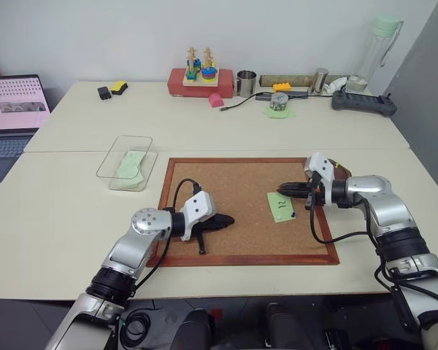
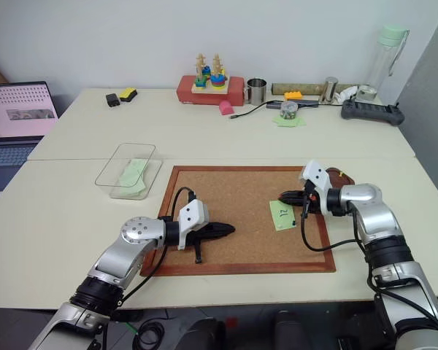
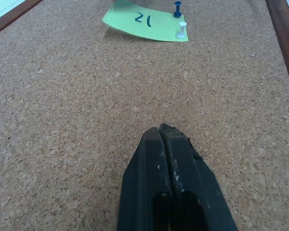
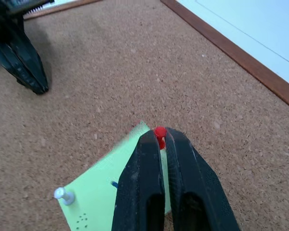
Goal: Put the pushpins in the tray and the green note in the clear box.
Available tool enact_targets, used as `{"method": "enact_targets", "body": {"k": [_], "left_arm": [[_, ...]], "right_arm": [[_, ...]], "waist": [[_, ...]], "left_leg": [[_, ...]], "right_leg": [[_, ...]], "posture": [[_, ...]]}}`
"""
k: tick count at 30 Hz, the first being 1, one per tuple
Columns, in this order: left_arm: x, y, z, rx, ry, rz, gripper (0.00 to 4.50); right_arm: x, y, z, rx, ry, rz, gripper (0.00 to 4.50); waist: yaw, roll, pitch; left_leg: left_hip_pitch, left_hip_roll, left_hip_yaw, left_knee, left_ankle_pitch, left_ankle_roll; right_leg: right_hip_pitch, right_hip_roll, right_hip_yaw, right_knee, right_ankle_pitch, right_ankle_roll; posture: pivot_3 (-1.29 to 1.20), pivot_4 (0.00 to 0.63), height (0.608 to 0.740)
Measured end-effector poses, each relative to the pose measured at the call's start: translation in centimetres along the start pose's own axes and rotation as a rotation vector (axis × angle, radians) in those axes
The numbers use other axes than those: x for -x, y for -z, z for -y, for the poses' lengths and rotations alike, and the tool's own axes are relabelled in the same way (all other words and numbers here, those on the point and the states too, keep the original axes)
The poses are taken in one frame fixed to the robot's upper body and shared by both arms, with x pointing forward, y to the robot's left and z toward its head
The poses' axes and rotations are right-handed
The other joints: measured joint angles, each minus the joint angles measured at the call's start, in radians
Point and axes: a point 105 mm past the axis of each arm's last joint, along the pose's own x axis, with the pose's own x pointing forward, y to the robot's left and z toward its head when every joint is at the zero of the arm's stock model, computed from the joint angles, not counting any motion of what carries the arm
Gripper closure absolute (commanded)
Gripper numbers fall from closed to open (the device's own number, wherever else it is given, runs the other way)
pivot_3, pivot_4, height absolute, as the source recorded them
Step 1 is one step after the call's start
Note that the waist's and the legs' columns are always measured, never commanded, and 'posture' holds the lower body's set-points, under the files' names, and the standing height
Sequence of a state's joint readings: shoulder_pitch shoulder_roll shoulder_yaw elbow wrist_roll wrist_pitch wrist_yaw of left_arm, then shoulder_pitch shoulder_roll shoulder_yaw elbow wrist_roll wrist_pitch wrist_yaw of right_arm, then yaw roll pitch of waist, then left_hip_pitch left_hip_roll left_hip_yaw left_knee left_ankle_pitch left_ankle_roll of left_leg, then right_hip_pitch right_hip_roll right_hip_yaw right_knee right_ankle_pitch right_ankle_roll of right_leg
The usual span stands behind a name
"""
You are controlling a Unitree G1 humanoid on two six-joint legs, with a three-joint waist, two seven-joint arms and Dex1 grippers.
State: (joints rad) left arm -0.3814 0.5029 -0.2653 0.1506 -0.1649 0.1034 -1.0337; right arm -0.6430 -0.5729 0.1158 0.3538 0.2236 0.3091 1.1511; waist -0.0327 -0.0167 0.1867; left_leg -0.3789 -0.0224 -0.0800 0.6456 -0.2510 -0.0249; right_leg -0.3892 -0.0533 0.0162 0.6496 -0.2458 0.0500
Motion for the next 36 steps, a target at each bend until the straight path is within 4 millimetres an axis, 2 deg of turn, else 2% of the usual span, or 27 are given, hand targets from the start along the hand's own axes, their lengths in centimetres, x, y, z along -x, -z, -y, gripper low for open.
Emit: {"method": "enact_targets", "body": {"k": [5,10,14,18,20,21,26,31,33,36], "left_arm": [[0.0,0.0,0.0,0.0,0.0,0.0,4.5],[0.0,0.0,0.0,0.001,-0.001,0.001,4.5],[0.0,0.1,0.0,0.003,-0.003,0.0,4.5],[0.0,0.1,0.0,0.006,-0.003,-0.001,4.5],[0.0,0.1,0.0,0.006,-0.003,0.0,4.5],[-0.1,0.1,0.0,0.006,-0.003,0.001,4.5],[-0.1,0.0,0.0,0.006,-0.004,0.003,4.5],[-0.1,0.1,0.1,0.007,-0.011,0.004,4.5],[-0.1,0.1,0.1,0.007,-0.016,0.006,4.5],[-0.1,0.0,0.2,0.008,-0.017,0.006,4.5]], "right_arm": [[1.1,-1.0,0.6,-0.037,0.041,0.04,4.44],[4.6,-1.2,3.9,-0.03,0.282,0.03,4.44],[6.6,0.5,6.4,-0.063,0.49,-0.039,4.44],[8.0,2.5,7.8,-0.089,0.629,-0.118,4.44],[8.2,2.9,7.8,-0.096,0.641,-0.135,3.97],[8.3,3.4,8.0,-0.103,0.66,-0.153,3.91],[8.7,4.9,8.4,-0.137,0.708,-0.189,2.7],[8.7,5.1,8.4,-0.14,0.714,-0.181,1.63],[8.4,4.4,8.2,-0.131,0.69,-0.152,1.51],[7.9,2.2,7.0,-0.066,0.601,-0.081,1.51]], "waist": [[0.0,0.0,0.0],[0.0,0.0,0.0],[0.0,0.001,-0.001],[0.0,0.002,-0.001],[0.0,0.002,-0.001],[0.0,0.002,-0.001],[0.0,0.002,-0.001],[0.0,0.002,-0.001],[0.0,0.002,-0.001],[0.0,0.002,-0.001]], "left_leg": [[0.0,0.0,0.0,0.0,0.0,0.0],[0.0,0.0,0.001,0.0,0.0,0.0],[0.0,0.0,0.003,0.0,0.0,0.0],[0.0,0.0,0.003,0.0,0.0,0.0],[0.0,0.0,0.003,0.0,0.0,0.0],[0.0,0.0,0.003,0.0,0.0,0.0],[0.0,0.0,0.003,0.0,0.0,0.0],[0.0,0.0,0.003,0.0,0.0,0.0],[0.0,0.0,0.003,0.0,0.0,0.0],[0.0,0.0,0.002,0.0,0.0,0.0]], "right_leg": [[0.0,0.0,0.0,0.0,0.0,0.0],[0.0,0.0,0.0,0.0,0.0,0.0],[0.0,0.0,0.0,0.0,0.0,0.0],[0.0,0.0,0.001,0.0,0.0,0.0],[0.0,0.0,0.001,0.0,0.0,0.0],[0.0,0.0,0.001,0.0,0.0,0.0],[0.0,0.0,0.001,0.0,0.0,0.0],[0.0,0.0,0.001,0.0,0.0,0.0],[0.0,0.0,0.001,0.0,0.0,0.0],[0.0,0.0,0.0,0.0,0.0,0.0]], "posture": [[0.0,0.15,0.74],[0.0,0.15,0.74],[0.0,0.15,0.74],[0.0,0.15,0.74],[0.0,0.15,0.74],[0.0,0.15,0.74],[0.0,0.15,0.74],[0.0,0.15,0.74],[0.0,0.15,0.74],[0.0,0.15,0.74]]}}
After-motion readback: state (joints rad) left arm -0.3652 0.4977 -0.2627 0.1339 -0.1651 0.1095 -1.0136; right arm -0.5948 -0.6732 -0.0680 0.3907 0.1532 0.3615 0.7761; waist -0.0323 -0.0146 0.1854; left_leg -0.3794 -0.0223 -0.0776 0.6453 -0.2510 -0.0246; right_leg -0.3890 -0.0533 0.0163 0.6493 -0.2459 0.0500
